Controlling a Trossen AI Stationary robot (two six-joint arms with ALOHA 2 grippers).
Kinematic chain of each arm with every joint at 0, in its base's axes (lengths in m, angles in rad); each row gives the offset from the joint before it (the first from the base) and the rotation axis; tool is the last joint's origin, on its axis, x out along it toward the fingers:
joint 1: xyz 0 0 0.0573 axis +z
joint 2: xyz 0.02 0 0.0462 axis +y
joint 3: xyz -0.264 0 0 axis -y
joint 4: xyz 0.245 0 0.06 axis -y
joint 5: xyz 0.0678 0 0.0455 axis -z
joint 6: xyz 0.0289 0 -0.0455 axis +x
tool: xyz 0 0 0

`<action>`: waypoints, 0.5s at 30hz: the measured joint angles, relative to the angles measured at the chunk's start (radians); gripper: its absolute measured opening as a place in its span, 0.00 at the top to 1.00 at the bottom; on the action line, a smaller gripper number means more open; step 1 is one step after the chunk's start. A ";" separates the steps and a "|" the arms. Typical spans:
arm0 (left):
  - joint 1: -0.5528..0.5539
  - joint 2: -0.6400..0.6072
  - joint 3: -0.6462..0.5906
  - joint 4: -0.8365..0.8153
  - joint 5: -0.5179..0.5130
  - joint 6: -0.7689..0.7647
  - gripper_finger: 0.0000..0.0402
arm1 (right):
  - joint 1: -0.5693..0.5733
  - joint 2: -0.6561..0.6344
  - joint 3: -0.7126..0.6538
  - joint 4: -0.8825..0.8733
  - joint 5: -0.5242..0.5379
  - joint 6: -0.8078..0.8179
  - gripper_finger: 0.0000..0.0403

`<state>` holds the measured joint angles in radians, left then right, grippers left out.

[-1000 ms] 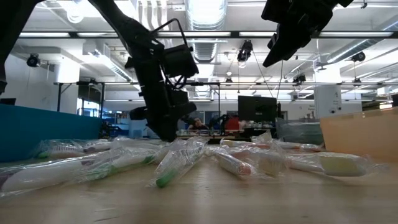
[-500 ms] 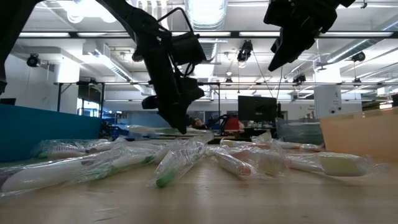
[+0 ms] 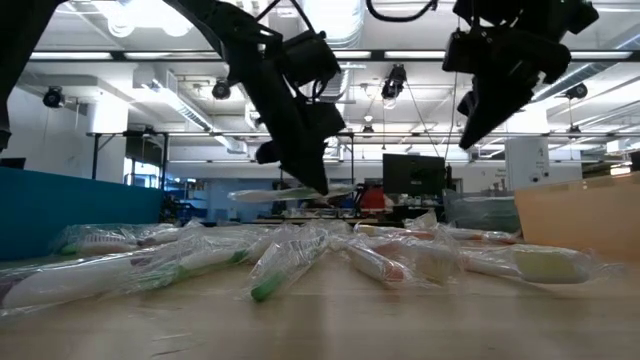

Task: Pick & Place Toothbrushes
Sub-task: Put the green toothbrush into the black bin

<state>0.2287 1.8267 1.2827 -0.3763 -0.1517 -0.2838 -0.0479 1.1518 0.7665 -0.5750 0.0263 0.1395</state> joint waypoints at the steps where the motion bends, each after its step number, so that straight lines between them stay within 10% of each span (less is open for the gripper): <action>1: -0.001 0.000 0.000 0.020 0.023 0.017 0.91 | 0.001 -0.004 -0.010 0.002 0.000 0.008 0.98; 15: -0.063 0.000 0.038 0.085 0.201 0.455 0.91 | 0.002 -0.071 -0.021 0.013 -0.001 0.036 0.98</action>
<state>0.1656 1.8267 1.3205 -0.2913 0.0498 0.1716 -0.0460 1.0812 0.7458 -0.5620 0.0258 0.1757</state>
